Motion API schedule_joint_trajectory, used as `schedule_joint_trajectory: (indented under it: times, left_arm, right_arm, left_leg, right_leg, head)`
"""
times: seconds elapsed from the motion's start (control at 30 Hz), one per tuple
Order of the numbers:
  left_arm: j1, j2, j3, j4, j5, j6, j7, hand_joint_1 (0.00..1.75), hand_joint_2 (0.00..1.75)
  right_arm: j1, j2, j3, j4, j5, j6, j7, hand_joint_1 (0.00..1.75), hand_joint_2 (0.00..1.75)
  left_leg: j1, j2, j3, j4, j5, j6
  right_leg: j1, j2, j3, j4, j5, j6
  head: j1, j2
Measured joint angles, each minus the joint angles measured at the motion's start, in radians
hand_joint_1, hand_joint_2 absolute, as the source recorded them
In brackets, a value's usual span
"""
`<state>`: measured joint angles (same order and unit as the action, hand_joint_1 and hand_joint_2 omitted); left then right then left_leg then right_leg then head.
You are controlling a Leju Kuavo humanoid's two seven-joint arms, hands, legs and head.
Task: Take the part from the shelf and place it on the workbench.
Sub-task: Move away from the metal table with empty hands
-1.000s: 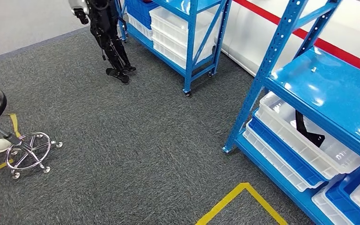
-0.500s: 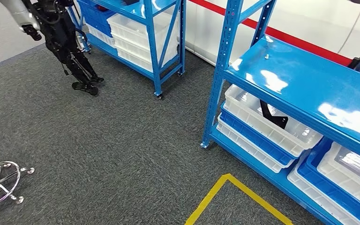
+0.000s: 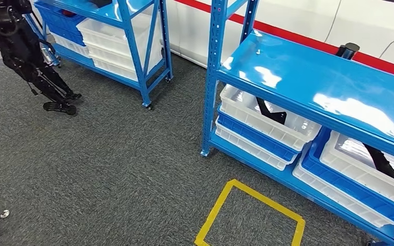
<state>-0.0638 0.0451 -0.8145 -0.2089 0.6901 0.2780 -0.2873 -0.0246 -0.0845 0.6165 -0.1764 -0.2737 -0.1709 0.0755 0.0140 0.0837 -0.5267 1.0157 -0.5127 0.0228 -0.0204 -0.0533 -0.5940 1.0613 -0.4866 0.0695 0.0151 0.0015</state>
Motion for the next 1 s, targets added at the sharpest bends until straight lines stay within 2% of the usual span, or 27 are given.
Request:
schedule_joint_trajectory:
  times: [0.03, 0.07, 0.1, 0.13, 0.2, 0.23, 0.27, 0.3, 0.33, 0.37, 0.4, 0.43, 0.47, 0.5, 0.57, 0.63, 0.67, 0.7, 0.77, 0.83, 0.87, 0.9, 0.93, 0.97, 1.0]
  left_arm:
    - [0.000, 0.000, 0.000, 0.000, 0.000, 0.001, 0.000, 0.00, 0.00]
    - [-0.001, 0.001, 0.000, 0.000, 0.000, 0.002, 0.000, 0.00, 0.00]
    - [-0.002, 0.000, 0.000, 0.000, 0.000, 0.003, 0.000, 0.00, 0.00]
    - [-0.004, 0.000, 0.000, 0.000, 0.001, 0.004, 0.000, 0.00, 0.00]
    - [-0.007, -0.001, 0.000, -0.001, 0.001, 0.005, 0.000, 0.00, 0.00]
    - [-0.006, -0.002, 0.000, -0.001, 0.001, 0.006, 0.000, 0.00, 0.00]
    - [-0.004, -0.002, 0.000, -0.001, 0.001, 0.006, 0.000, 0.00, 0.00]
    - [-0.002, -0.002, 0.000, -0.001, 0.001, 0.006, 0.000, 0.00, 0.00]
    - [0.000, -0.002, 0.000, -0.001, 0.001, 0.006, 0.000, 0.00, 0.00]
    - [0.002, -0.002, 0.000, -0.001, 0.001, 0.006, 0.000, 0.00, 0.00]
    - [0.002, -0.002, 0.000, -0.001, 0.001, 0.006, 0.000, 0.00, 0.00]
    - [0.002, -0.001, 0.000, -0.001, 0.001, 0.006, 0.001, 0.00, 0.00]
    - [0.002, -0.001, 0.000, -0.001, 0.000, 0.007, 0.001, 0.00, 0.00]
    - [0.002, 0.000, 0.000, 0.000, 0.000, 0.007, 0.002, 0.00, 0.00]
    - [0.000, 0.001, -0.001, 0.000, -0.001, 0.008, 0.004, 0.00, 0.00]
    - [-0.003, 0.000, -0.001, 0.000, -0.002, 0.009, 0.008, 0.00, 0.00]
    - [-0.004, 0.000, -0.001, 0.000, -0.002, 0.009, 0.009, 0.00, 0.00]
    - [-0.005, 0.000, -0.001, 0.000, -0.002, 0.010, 0.009, 0.00, 0.00]
    - [-0.004, 0.002, -0.001, 0.000, -0.002, 0.010, 0.010, 0.00, 0.00]
    - [-0.003, 0.003, -0.002, 0.000, -0.002, 0.011, 0.010, 0.00, 0.00]
    - [-0.003, 0.003, -0.002, 0.000, -0.002, 0.011, 0.010, 0.00, 0.00]
    - [-0.003, 0.003, -0.003, 0.000, -0.002, 0.011, 0.010, 0.00, 0.00]
    - [-0.004, 0.002, -0.004, 0.000, -0.002, 0.011, 0.010, 0.00, 0.00]
    - [-0.004, 0.002, -0.005, 0.000, -0.002, 0.011, 0.010, 0.00, 0.00]
    - [-0.004, 0.002, -0.006, 0.000, -0.002, 0.012, 0.009, 0.00, 0.00]
  right_arm:
    - [-0.002, 0.000, 0.000, 0.000, 0.001, 0.000, 0.000, 0.00, 0.00]
    - [-0.003, 0.000, 0.000, 0.000, 0.001, 0.000, 0.000, 0.00, 0.00]
    - [-0.003, 0.000, 0.000, 0.000, 0.001, 0.000, 0.000, 0.00, 0.00]
    - [-0.002, 0.000, 0.001, 0.000, 0.001, 0.001, 0.000, 0.00, 0.00]
    - [-0.003, 0.000, 0.003, 0.000, 0.002, 0.001, 0.001, 0.00, 0.00]
    - [-0.004, 0.000, 0.004, -0.001, 0.002, 0.001, 0.002, 0.00, 0.00]
    - [-0.005, 0.000, 0.005, 0.000, 0.002, 0.001, 0.002, 0.00, 0.00]
    - [-0.005, 0.000, 0.006, 0.000, 0.002, 0.001, 0.002, 0.00, 0.00]
    - [-0.005, -0.001, 0.007, 0.000, 0.002, 0.001, 0.002, 0.00, 0.00]
    - [-0.004, -0.001, 0.007, 0.000, 0.001, 0.001, 0.002, 0.00, 0.00]
    - [-0.003, -0.001, 0.007, 0.000, 0.001, 0.001, 0.002, 0.00, 0.00]
    - [-0.002, -0.001, 0.008, 0.000, 0.000, 0.001, 0.002, 0.00, 0.00]
    - [-0.002, 0.000, 0.008, 0.000, -0.002, 0.002, 0.002, 0.00, 0.00]
    - [-0.003, 0.001, 0.008, 0.000, -0.005, 0.003, 0.002, 0.00, 0.00]
    - [-0.001, 0.002, 0.008, 0.000, -0.009, 0.004, 0.002, 0.00, 0.00]
    - [0.004, 0.002, 0.008, 0.000, -0.012, 0.003, 0.002, 0.00, 0.00]
    - [0.006, 0.003, 0.008, 0.000, -0.012, 0.003, 0.002, 0.00, 0.00]
    - [0.007, 0.003, 0.008, 0.000, -0.012, 0.003, 0.002, 0.00, 0.00]
    - [0.005, 0.004, 0.009, 0.000, -0.012, 0.002, 0.002, 0.00, 0.00]
    - [0.003, 0.004, 0.009, 0.000, -0.012, 0.002, 0.002, 0.00, 0.00]
    - [0.003, 0.004, 0.009, 0.000, -0.012, 0.002, 0.002, 0.00, 0.00]
    - [0.004, 0.004, 0.009, 0.000, -0.012, 0.002, 0.002, 0.00, 0.00]
    - [0.005, 0.003, 0.009, 0.000, -0.011, 0.002, 0.002, 0.00, 0.00]
    - [0.006, 0.003, 0.009, 0.000, -0.010, 0.002, 0.002, 0.00, 0.00]
    - [0.005, 0.002, 0.010, 0.000, -0.010, 0.002, 0.002, 0.00, 0.00]
  left_leg:
    - [-0.003, 0.009, 0.005, 0.000, -0.004, -0.007]
    - [-0.005, 0.019, 0.010, -0.001, -0.007, -0.013]
    - [-0.004, 0.028, 0.016, -0.003, -0.010, -0.018]
    - [-0.001, 0.027, 0.020, -0.003, -0.014, -0.024]
    - [0.004, -0.015, 0.008, 0.037, -0.047, -0.033]
    - [0.006, -0.045, -0.015, 0.087, -0.077, -0.036]
    - [0.006, -0.068, -0.048, 0.154, -0.112, -0.036]
    - [0.006, -0.078, -0.083, 0.220, -0.139, -0.036]
    - [0.006, -0.083, -0.110, 0.268, -0.151, -0.035]
    - [0.006, -0.084, -0.123, 0.282, -0.142, -0.034]
    - [0.006, -0.087, -0.117, 0.257, -0.113, -0.032]
    - [0.007, -0.094, -0.095, 0.201, -0.072, -0.030]
    - [0.008, -0.114, -0.066, 0.132, -0.034, -0.026]
    - [0.010, -0.133, -0.042, 0.073, -0.009, -0.024]
    - [0.007, -0.153, -0.020, 0.019, 0.006, -0.017]
    - [0.003, -0.133, -0.017, 0.010, 0.010, -0.004]
    - [0.002, -0.123, -0.015, 0.004, 0.014, 0.005]
    - [0.003, -0.112, -0.012, -0.003, 0.019, 0.013]
    - [0.003, -0.086, -0.010, -0.009, 0.022, 0.022]
    - [0.001, -0.057, -0.011, -0.009, 0.021, 0.023]
    - [0.001, -0.043, -0.011, -0.009, 0.020, 0.023]
    - [0.002, -0.032, -0.010, -0.009, 0.019, 0.022]
    - [0.002, -0.021, -0.008, -0.009, 0.017, 0.019]
    - [0.002, -0.011, -0.005, -0.008, 0.015, 0.016]
    - [-0.001, -0.001, -0.001, -0.007, 0.011, 0.010]
  right_leg:
    - [0.002, -0.014, 0.019, -0.032, 0.009, -0.005]
    - [0.006, -0.016, 0.023, -0.040, 0.012, -0.012]
    - [0.007, -0.004, 0.023, -0.040, 0.012, -0.019]
    - [0.002, 0.007, 0.023, -0.041, 0.013, -0.026]
    - [-0.006, 0.028, 0.027, -0.044, 0.015, -0.042]
    - [-0.010, 0.039, 0.028, -0.045, 0.016, -0.050]
    - [-0.007, 0.050, 0.027, -0.045, 0.017, -0.055]
    - [-0.004, 0.061, 0.027, -0.045, 0.017, -0.058]
    - [-0.002, 0.075, 0.027, -0.045, 0.017, -0.059]
    - [-0.001, 0.089, 0.028, -0.044, 0.017, -0.059]
    - [0.000, 0.102, 0.030, -0.044, 0.016, -0.059]
    - [0.000, 0.116, 0.032, -0.044, 0.016, -0.058]
    - [0.000, 0.129, 0.034, -0.043, 0.016, -0.057]
    - [0.003, 0.141, 0.033, -0.042, 0.016, -0.055]
    - [0.005, 0.161, 0.026, -0.043, 0.017, -0.044]
    - [0.003, 0.175, 0.018, -0.047, 0.020, -0.027]
    - [0.002, 0.164, 0.013, -0.041, 0.017, -0.022]
    - [0.002, 0.141, 0.002, -0.020, 0.005, -0.021]
    - [0.002, 0.085, -0.050, 0.087, -0.046, -0.026]
    - [0.000, 0.066, -0.113, 0.213, -0.094, -0.025]
    - [0.000, 0.063, -0.124, 0.238, -0.099, -0.019]
    - [-0.001, 0.061, -0.114, 0.220, -0.087, -0.010]
    - [-0.001, 0.053, -0.083, 0.163, -0.064, 0.000]
    - [0.000, 0.032, -0.041, 0.087, -0.038, 0.006]
    - [0.003, 0.008, -0.003, 0.019, -0.014, 0.007]
  head:
    - [-0.001, 0.000]
    - [-0.002, 0.000]
    - [-0.004, 0.000]
    - [-0.006, 0.000]
    - [-0.008, 0.000]
    - [-0.010, 0.000]
    - [-0.011, 0.000]
    - [-0.011, 0.000]
    - [-0.011, 0.000]
    - [-0.011, 0.000]
    - [-0.011, 0.000]
    - [-0.011, 0.000]
    - [-0.011, 0.000]
    - [-0.011, 0.000]
    - [-0.010, 0.000]
    - [-0.011, 0.000]
    - [-0.010, 0.000]
    - [-0.009, 0.000]
    - [-0.006, 0.000]
    - [-0.004, 0.000]
    - [-0.004, 0.000]
    - [-0.004, 0.000]
    - [-0.004, 0.000]
    - [-0.003, 0.000]
    - [-0.002, 0.000]
